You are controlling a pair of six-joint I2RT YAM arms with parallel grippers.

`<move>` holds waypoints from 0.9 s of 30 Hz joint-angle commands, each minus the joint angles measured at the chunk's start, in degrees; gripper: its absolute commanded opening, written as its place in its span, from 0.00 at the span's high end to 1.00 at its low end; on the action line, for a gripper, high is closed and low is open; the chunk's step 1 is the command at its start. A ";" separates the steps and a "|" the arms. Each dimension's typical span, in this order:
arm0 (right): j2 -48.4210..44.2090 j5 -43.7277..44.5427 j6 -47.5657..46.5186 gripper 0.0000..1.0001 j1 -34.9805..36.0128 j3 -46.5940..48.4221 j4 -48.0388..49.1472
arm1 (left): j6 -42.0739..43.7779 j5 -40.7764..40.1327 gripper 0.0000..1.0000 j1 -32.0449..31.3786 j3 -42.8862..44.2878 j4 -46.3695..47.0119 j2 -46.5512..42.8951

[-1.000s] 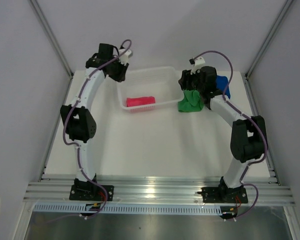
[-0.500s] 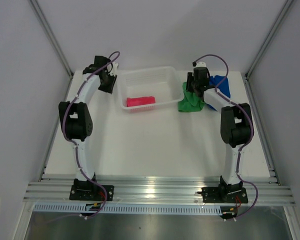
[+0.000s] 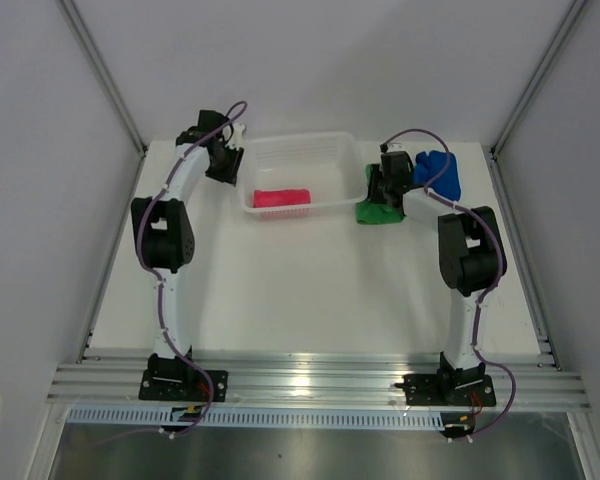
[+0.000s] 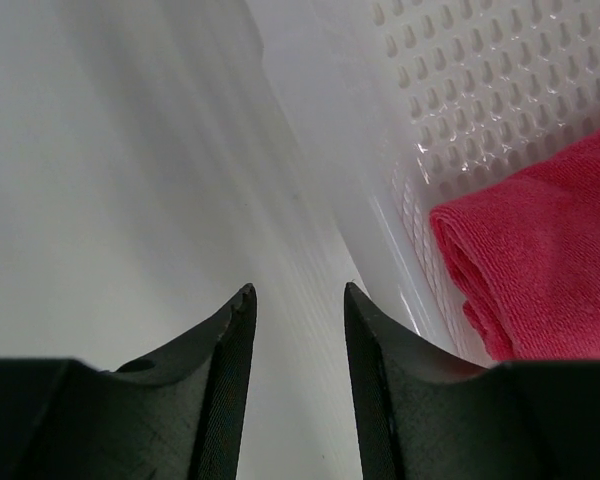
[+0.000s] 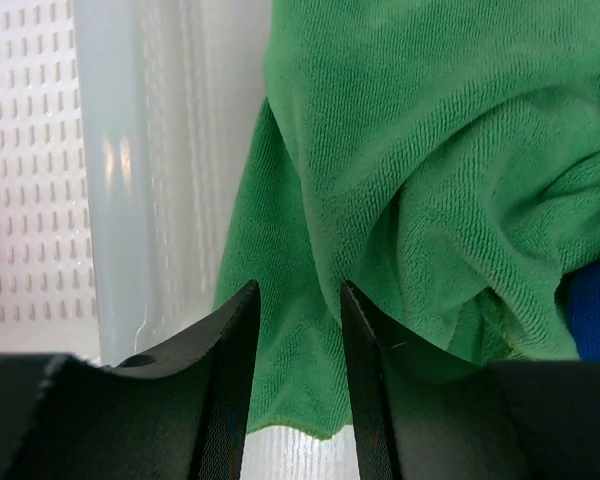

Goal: Roll the towels
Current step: Grab a towel with the right arm

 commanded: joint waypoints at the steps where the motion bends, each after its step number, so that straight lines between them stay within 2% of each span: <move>1: -4.19 -2.16 2.62 0.58 1.43 -0.82 2.30 | -0.98 6.25 0.56 -0.77 4.65 0.04 1.07; 6: -4.90 -2.86 2.53 0.58 1.52 -1.52 2.65 | -0.10 7.75 0.53 -1.47 8.34 1.27 2.48; 10: -4.72 -4.01 3.23 0.58 1.61 -1.09 4.59 | 0.25 4.87 0.51 -1.47 10.89 1.63 3.63; 17: -7.87 -0.58 3.50 0.55 -1.28 -1.96 3.27 | 0.61 -2.79 0.50 -0.24 5.11 3.47 -0.41; 20: -10.25 0.30 0.87 0.52 -3.66 -2.23 4.14 | 1.73 -2.54 0.48 0.20 2.90 5.22 -3.92; 23: -11.84 -1.10 -2.47 0.45 -5.33 -1.71 6.77 | 3.23 -0.61 0.45 0.20 2.54 6.63 -7.44; 25: -9.66 -4.16 -2.65 0.38 -6.99 -0.04 6.35 | 3.41 -0.16 0.41 0.20 2.63 7.07 -8.85; 27: -6.76 -7.08 -2.30 0.37 -7.88 4.35 3.36 | 3.68 -0.60 0.40 0.20 3.07 6.99 -10.69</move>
